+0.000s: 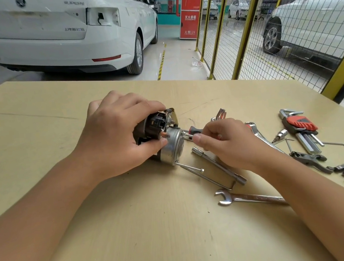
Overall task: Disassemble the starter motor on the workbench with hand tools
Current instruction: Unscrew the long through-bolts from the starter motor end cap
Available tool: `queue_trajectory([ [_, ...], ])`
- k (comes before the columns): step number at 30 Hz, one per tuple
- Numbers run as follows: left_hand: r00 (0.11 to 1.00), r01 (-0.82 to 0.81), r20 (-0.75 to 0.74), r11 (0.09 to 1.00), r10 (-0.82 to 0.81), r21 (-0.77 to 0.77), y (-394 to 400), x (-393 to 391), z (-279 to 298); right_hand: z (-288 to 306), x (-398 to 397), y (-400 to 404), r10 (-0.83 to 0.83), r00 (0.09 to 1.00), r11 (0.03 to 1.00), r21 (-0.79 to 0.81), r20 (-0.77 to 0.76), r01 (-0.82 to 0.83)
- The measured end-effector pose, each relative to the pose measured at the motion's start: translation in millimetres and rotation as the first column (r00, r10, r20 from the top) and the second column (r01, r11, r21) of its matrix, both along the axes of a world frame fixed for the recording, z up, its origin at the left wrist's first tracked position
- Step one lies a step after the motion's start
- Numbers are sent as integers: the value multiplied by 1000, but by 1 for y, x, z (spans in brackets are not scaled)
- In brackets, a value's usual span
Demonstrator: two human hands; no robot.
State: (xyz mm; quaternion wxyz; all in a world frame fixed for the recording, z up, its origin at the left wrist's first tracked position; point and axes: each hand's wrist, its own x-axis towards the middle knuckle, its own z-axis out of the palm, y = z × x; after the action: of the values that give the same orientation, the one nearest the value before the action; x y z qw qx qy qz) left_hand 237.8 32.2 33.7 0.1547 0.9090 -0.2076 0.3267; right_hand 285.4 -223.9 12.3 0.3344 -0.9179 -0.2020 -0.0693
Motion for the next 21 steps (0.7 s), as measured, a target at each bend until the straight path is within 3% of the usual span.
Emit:
queue_trajectory([
  [5,1000,2,1,1000,-2,1,0,0,0,0,-1,2,-16,999,1000,-16,27,17],
  [10,1000,6,7,1000,-6,1,0,0,0,0,0,0,-25,999,995,99,37,21],
  [16,1000,8,4,1000,-8,4,0,0,0,0,0,0,-26,998,1000,3,-61,26],
  [21,1000,6,-5,1000,-6,3,0,0,1,0,0,2,-44,999,998,37,7,43],
])
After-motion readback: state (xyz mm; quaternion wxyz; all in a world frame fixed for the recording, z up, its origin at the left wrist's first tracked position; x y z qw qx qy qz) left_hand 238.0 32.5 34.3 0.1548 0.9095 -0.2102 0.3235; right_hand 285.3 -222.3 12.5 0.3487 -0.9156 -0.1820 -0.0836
